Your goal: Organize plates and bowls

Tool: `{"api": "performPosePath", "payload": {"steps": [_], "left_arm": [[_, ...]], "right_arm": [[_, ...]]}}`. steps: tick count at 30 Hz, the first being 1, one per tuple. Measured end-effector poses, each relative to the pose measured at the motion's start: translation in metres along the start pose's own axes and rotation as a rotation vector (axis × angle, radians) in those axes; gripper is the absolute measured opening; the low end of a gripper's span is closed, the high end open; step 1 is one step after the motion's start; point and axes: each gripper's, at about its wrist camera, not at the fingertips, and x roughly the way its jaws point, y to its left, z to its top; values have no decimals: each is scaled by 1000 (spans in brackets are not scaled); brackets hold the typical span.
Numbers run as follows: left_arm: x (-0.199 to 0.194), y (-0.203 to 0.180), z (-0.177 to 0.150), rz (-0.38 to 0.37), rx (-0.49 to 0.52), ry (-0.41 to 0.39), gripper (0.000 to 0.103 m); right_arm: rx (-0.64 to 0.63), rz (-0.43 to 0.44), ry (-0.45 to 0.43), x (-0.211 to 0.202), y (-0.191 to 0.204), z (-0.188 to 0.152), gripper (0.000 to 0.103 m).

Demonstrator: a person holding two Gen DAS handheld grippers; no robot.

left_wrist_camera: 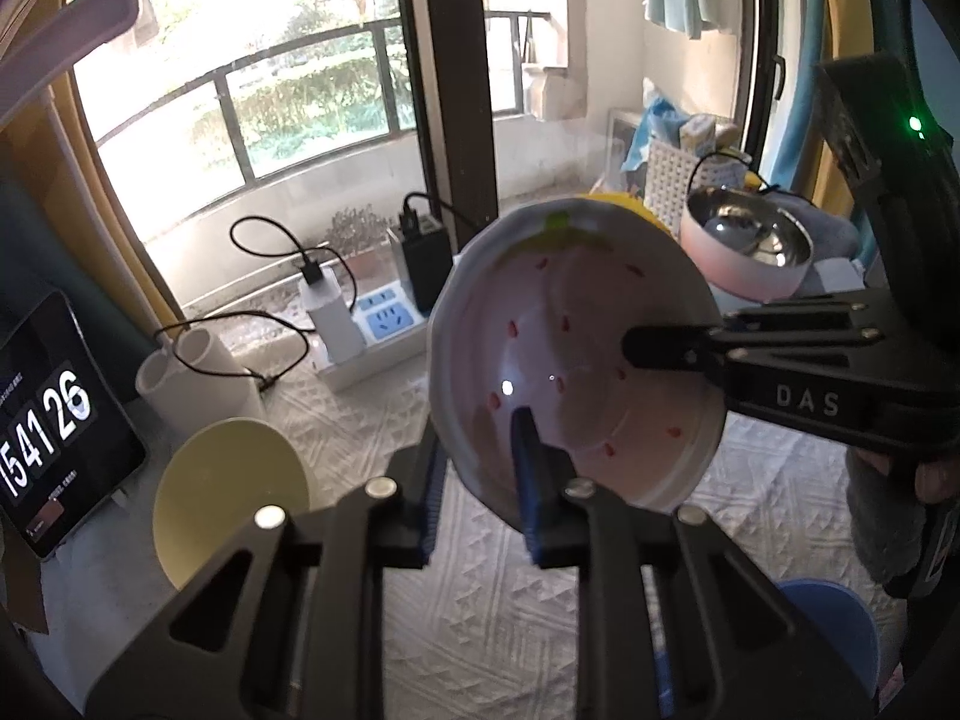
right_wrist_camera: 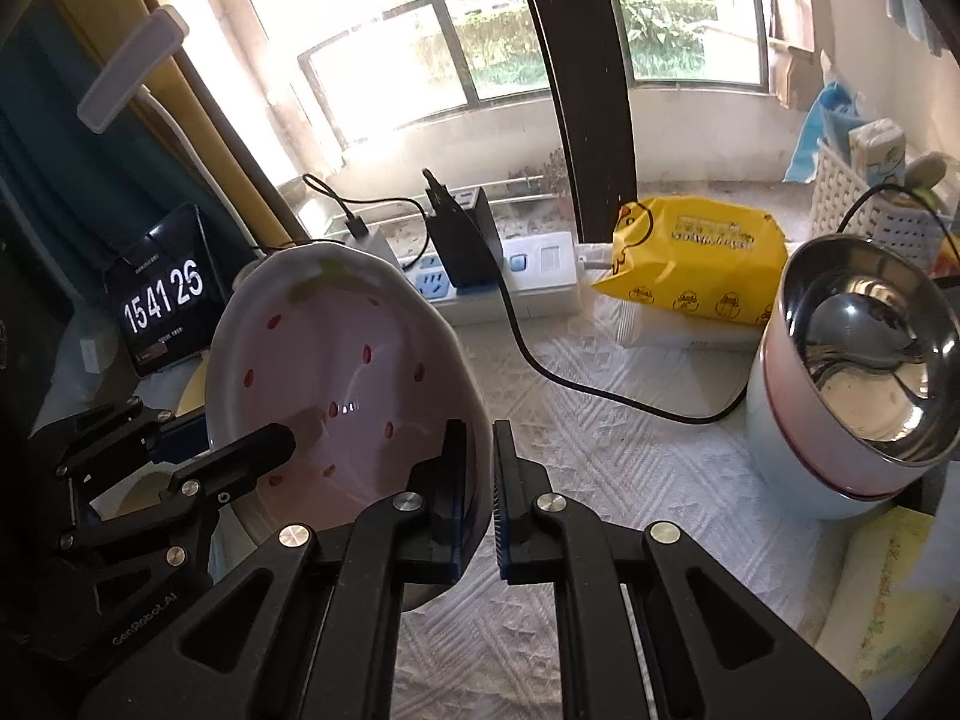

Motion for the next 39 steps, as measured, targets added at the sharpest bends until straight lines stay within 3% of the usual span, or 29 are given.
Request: {"api": "performPosePath", "payload": {"steps": [16,39], "left_arm": [[-51,2,-5,-23,-21,-70,21],[-97,3,-34,-59,-41,-104,21]], "right_arm": [[-17,-19,-57,-45,27,-7,8],[-10,-30,-73,-82,56,-38,8]]}}
